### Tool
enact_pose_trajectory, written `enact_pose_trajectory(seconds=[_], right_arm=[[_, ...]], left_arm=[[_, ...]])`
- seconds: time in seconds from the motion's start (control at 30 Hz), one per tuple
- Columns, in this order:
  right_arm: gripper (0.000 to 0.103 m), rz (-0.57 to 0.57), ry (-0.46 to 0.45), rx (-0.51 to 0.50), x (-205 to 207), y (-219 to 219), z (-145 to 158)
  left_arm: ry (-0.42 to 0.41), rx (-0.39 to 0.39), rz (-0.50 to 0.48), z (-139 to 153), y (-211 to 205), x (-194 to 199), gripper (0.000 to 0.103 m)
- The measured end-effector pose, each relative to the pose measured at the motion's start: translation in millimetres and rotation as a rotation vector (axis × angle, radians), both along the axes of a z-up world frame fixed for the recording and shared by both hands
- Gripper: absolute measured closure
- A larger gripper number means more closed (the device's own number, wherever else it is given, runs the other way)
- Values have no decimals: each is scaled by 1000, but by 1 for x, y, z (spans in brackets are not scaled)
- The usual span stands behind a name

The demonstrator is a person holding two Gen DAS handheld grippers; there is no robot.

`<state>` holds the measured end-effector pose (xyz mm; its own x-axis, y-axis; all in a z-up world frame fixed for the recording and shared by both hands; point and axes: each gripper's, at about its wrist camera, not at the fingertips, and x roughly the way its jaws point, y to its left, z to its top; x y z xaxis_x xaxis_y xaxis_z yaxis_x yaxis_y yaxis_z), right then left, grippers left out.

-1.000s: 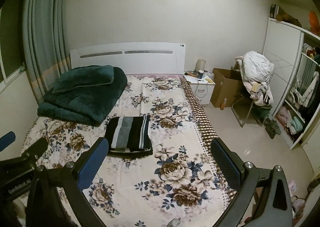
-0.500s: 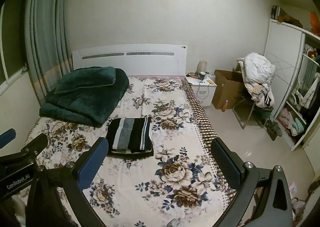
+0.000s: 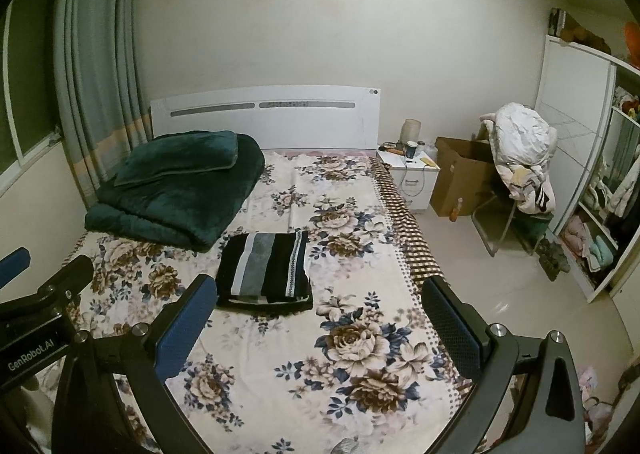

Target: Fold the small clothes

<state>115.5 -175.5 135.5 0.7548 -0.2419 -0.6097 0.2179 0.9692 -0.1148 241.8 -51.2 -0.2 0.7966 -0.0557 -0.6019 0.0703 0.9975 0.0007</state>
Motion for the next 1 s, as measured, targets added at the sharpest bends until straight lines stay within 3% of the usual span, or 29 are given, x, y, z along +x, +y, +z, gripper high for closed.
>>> enact_pose_trajectory(seconds=[1.0], right_arm=[[0,9,4,13,-4,1,-6]], left_arm=[[-11,13,18,0,6,-6,0]])
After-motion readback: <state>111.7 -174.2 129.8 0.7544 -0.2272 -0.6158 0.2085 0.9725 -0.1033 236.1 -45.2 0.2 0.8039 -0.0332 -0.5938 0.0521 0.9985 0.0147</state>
